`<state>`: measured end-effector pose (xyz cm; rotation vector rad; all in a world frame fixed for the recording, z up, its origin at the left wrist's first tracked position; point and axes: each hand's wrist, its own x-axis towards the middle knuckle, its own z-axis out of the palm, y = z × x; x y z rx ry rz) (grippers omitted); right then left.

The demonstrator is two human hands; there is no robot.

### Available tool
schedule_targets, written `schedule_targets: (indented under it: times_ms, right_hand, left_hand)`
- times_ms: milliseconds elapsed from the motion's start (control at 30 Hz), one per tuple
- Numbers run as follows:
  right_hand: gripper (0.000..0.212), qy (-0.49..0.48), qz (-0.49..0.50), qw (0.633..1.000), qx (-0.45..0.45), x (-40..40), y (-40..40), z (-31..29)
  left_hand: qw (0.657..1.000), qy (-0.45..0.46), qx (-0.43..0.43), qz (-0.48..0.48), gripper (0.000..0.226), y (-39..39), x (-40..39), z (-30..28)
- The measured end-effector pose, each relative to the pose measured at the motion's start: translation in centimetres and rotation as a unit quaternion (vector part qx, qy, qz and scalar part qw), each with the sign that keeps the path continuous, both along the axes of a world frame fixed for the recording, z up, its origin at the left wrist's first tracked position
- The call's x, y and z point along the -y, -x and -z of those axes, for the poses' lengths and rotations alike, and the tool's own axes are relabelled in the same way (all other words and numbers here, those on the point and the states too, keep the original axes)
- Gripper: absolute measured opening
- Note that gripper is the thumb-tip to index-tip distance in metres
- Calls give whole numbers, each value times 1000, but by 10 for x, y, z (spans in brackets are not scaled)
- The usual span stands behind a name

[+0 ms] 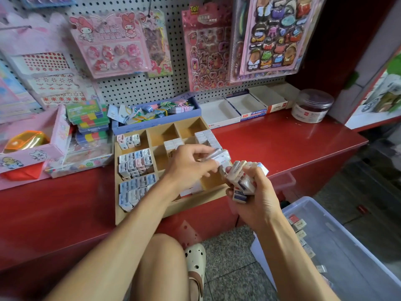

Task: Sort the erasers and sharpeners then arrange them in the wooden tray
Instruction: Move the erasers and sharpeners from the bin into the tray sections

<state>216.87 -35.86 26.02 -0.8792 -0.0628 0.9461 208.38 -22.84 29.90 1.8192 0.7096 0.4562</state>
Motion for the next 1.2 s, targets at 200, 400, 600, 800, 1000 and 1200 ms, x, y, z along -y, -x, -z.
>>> schedule_targets:
  times_ms: [200,400,600,800,1000,1200]
  right_hand:
    - [22,46,46,998,9,25,-16,8]
    - [17,66,67,996,-3,45,-24,14]
    - [23,77,66,994,-38,51,-30,21]
    - [14,79,56,995,-33,50,-34,30]
    - [27,75,55,995,-38,46,-34,27]
    - [18,79,37,996,-23,40,-30,19]
  left_hand:
    - [981,-159,-114,-9,27,-14,-20,2]
    - [949,-256,-182,31,35,-39,-27,20]
    - [923,-331,-191,55,37,-53,-16,44]
    - [931,-329,-154,44,40,-51,-14,51]
    - [930,-337,-143,39,25,-50,-17,57]
    - [943,-312,-108,35,17,-43,-8,43]
